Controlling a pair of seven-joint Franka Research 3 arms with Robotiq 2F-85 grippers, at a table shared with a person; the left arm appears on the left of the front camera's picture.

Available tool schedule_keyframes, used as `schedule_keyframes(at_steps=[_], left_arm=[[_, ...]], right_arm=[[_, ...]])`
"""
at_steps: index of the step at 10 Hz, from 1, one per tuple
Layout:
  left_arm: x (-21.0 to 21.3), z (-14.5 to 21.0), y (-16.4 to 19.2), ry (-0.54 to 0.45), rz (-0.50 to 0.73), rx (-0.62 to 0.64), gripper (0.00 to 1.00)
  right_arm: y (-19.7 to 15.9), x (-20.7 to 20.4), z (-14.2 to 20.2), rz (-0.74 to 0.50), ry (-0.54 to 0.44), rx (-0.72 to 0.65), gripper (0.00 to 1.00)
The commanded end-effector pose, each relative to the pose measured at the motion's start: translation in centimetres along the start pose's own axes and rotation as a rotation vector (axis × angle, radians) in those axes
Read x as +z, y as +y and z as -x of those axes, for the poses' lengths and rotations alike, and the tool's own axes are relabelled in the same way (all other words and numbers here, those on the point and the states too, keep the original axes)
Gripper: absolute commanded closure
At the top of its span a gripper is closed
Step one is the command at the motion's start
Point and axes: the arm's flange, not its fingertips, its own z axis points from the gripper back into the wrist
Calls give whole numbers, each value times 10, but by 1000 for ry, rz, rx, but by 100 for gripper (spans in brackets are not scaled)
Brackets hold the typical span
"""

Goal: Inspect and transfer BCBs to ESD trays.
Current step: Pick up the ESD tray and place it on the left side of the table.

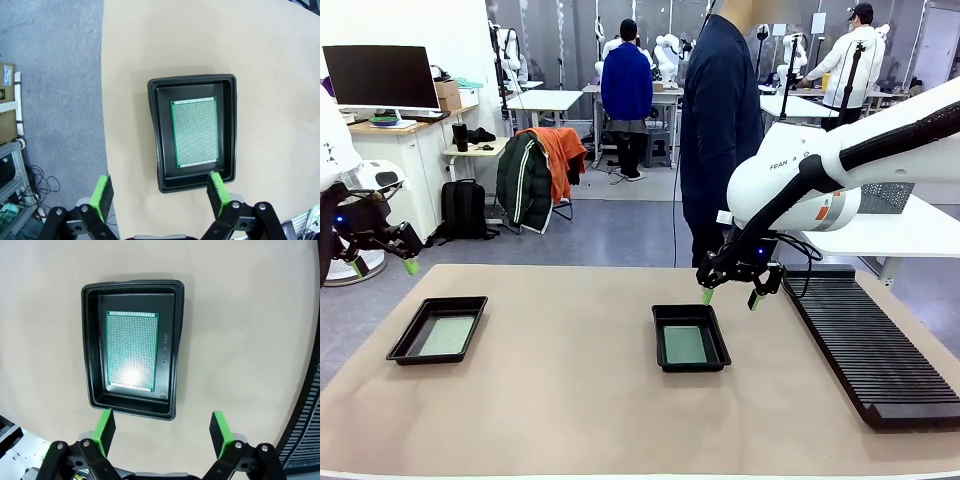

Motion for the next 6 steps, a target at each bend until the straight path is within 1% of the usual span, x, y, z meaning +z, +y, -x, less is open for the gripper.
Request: schedule_keyframes(at_steps=[1, 2, 3, 5, 6], left_arm=[[-2, 1, 0, -6, -1, 2, 0], [0, 0, 0, 0, 0, 0, 0], [8, -4, -50, -3, -58, -35, 0], [37, 3, -132, -56, -110, -41, 0], [49, 6, -178, -65, -126, -45, 0]], right_arm=[[2, 0, 2, -1, -7, 3, 0], [2, 0, 2, -1, -7, 3, 0], [0, 0, 0, 0, 0, 0, 0], [-64, 48, 15, -198, -8, -73, 0], [-99, 69, 20, -286, -26, -111, 0]])
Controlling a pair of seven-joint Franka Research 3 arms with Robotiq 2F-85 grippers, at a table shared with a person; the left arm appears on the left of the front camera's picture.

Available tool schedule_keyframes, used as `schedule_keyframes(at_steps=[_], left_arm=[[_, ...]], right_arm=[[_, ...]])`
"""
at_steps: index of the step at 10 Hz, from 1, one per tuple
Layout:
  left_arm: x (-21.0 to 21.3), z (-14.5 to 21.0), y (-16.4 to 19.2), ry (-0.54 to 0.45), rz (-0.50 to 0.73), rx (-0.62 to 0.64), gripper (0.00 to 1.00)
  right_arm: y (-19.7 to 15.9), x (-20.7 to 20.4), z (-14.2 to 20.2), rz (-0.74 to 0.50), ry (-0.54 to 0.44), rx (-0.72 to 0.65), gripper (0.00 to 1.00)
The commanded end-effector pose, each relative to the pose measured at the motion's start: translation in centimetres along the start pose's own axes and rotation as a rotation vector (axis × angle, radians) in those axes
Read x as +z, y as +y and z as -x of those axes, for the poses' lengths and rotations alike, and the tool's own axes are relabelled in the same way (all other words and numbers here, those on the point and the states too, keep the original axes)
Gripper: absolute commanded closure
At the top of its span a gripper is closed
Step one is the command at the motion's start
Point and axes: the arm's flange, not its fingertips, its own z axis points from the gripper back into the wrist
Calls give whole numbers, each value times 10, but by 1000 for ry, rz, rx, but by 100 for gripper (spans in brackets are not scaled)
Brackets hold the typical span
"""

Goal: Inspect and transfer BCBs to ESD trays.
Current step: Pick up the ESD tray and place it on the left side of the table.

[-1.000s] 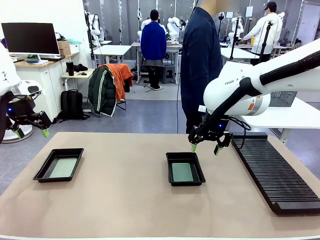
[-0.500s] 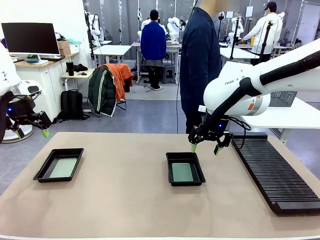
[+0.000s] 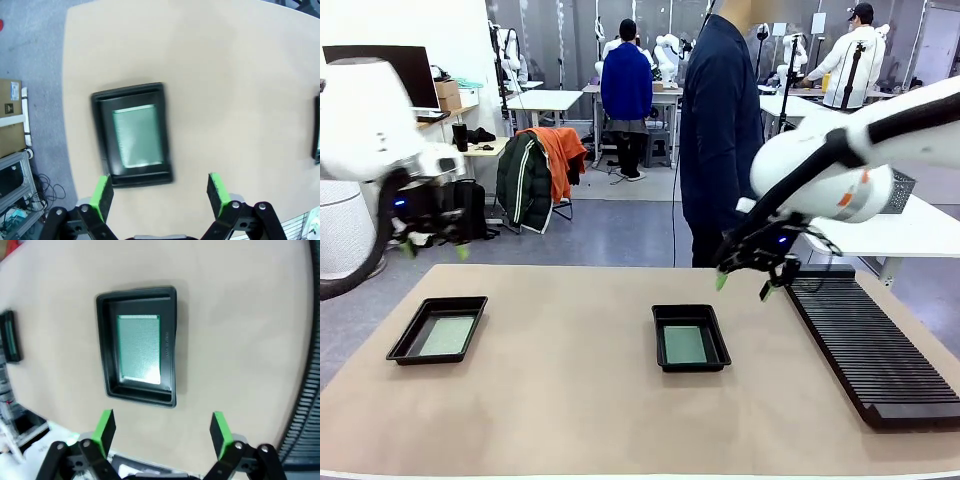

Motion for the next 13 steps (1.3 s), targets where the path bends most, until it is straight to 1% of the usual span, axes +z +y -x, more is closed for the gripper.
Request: schedule_keyframes(at_steps=[1, 3, 5, 6, 7, 9, 10, 13], left_arm=[[21, 3, -82, 21, -64, -8, 0], [7, 8, -170, 58, -86, -39, 0], [-23, 16, -251, 50, -123, -27, 0], [-40, 24, -287, 45, -102, -23, 0], [-55, 30, -310, 38, -63, -32, 0], [-85, 39, -341, 40, -20, -31, 0], [-99, 42, -356, 35, 0, -34, 0], [-137, 37, -384, 45, 11, -25, 0]], right_arm=[[-71, 56, 13, -210, -9, -74, 0], [-122, 89, 10, -287, -15, -113, 0], [-164, 107, 1, -330, -13, -131, 0], [-180, 111, -5, -343, -13, -133, 0], [-191, 111, -11, -343, -11, -126, 0], [-207, 102, -23, -347, 25, -107, 0], [-198, 110, -5, -312, -13, -146, 0], [-198, 110, -5, -312, -13, -146, 0]])
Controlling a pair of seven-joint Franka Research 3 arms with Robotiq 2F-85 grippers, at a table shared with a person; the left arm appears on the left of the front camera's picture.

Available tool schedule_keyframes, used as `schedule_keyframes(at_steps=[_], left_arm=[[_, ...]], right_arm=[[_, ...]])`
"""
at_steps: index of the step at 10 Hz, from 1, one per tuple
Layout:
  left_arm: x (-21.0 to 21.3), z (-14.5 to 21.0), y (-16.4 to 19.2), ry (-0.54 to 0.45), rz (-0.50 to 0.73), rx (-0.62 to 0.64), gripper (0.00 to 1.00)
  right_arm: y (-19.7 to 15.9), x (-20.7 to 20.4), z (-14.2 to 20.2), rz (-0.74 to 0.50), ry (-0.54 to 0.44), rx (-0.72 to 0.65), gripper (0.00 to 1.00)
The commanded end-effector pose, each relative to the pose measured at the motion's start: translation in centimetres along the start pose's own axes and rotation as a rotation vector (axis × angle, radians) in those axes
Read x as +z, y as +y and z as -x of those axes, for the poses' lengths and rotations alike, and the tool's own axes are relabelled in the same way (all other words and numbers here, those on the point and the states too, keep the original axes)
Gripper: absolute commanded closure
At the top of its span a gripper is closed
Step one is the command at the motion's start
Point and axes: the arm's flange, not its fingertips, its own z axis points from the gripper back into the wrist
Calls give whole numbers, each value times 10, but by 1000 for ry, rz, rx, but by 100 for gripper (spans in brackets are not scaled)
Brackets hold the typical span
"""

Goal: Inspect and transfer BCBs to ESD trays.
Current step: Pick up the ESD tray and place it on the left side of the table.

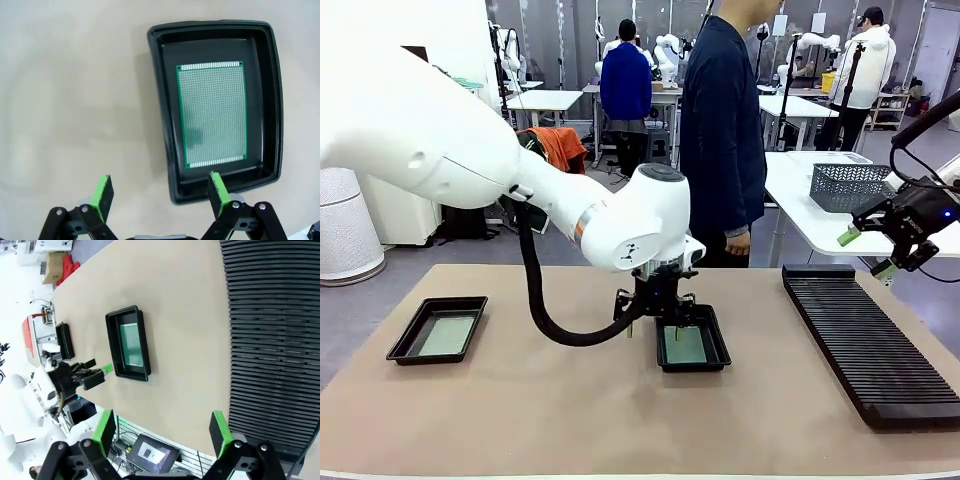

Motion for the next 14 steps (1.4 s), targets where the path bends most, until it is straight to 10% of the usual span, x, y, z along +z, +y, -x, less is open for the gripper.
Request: schedule_keyframes(at_steps=[1, 5, 14], left_arm=[[-16, -15, -14, -42, -25, 21, 0], [-43, -35, -16, -17, -27, 31, 4], [-46, -42, 0, -15, 7, 74, 60]], right_arm=[[1, -1, 6, -2, -3, -16, 0], [1, -1, 6, -2, -3, -16, 0], [1, -1, 6, -2, -3, -16, 0]])
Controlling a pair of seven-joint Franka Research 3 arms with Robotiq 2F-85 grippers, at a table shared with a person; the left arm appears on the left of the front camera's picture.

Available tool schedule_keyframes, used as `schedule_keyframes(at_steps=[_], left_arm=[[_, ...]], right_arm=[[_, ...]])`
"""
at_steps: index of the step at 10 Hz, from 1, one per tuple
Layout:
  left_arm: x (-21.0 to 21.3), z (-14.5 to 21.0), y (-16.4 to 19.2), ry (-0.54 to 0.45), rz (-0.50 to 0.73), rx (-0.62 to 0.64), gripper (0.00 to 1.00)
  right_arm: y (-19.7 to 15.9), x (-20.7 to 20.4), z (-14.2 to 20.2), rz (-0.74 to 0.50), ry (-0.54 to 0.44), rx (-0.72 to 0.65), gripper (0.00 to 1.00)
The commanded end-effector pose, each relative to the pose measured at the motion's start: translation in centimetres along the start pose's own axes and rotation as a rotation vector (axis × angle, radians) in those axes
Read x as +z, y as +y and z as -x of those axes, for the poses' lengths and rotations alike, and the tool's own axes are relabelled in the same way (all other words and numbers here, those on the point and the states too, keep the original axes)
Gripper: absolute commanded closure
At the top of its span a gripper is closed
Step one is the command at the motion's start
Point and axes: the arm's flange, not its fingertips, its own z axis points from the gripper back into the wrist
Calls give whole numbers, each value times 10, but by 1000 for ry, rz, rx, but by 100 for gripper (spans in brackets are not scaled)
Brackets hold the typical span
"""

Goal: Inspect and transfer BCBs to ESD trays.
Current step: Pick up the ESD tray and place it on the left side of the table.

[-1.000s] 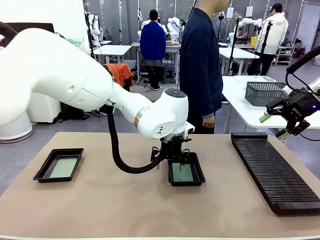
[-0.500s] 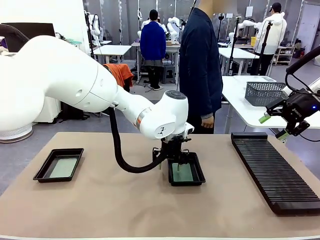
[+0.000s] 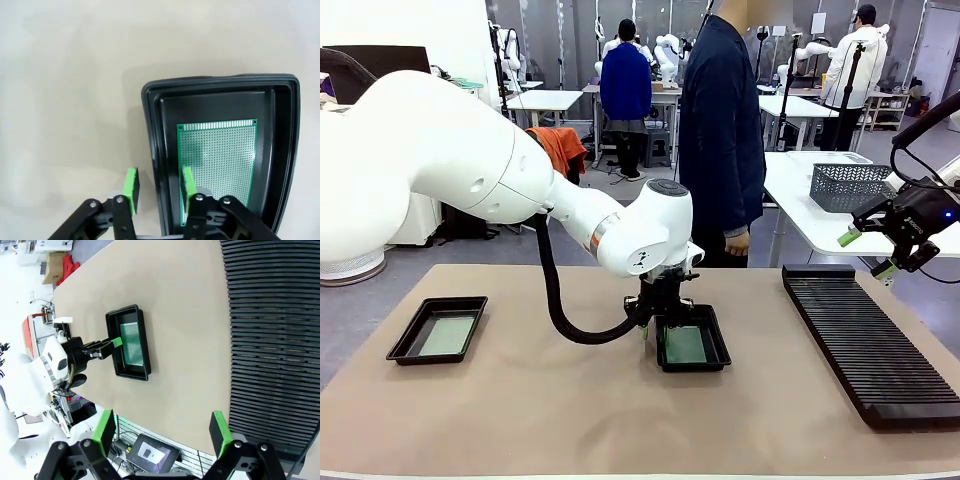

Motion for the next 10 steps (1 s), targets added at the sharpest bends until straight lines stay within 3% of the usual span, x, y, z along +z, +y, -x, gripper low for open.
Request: schedule_keyframes(at_steps=[1, 6, 9, 10], left_arm=[[0, 5, 6, -7, 26, 29, 66], [-4, 6, 11, -2, 57, 54, 100], [-1, 4, 18, -31, 72, 106, 100], [-2, -3, 3, 8, 46, 46, 100]], right_arm=[[1, 0, 4, -2, -4, -15, 0], [1, 0, 4, -2, -4, -15, 0], [1, 0, 4, -2, -4, -15, 0], [1, 0, 4, -2, -4, -15, 0]])
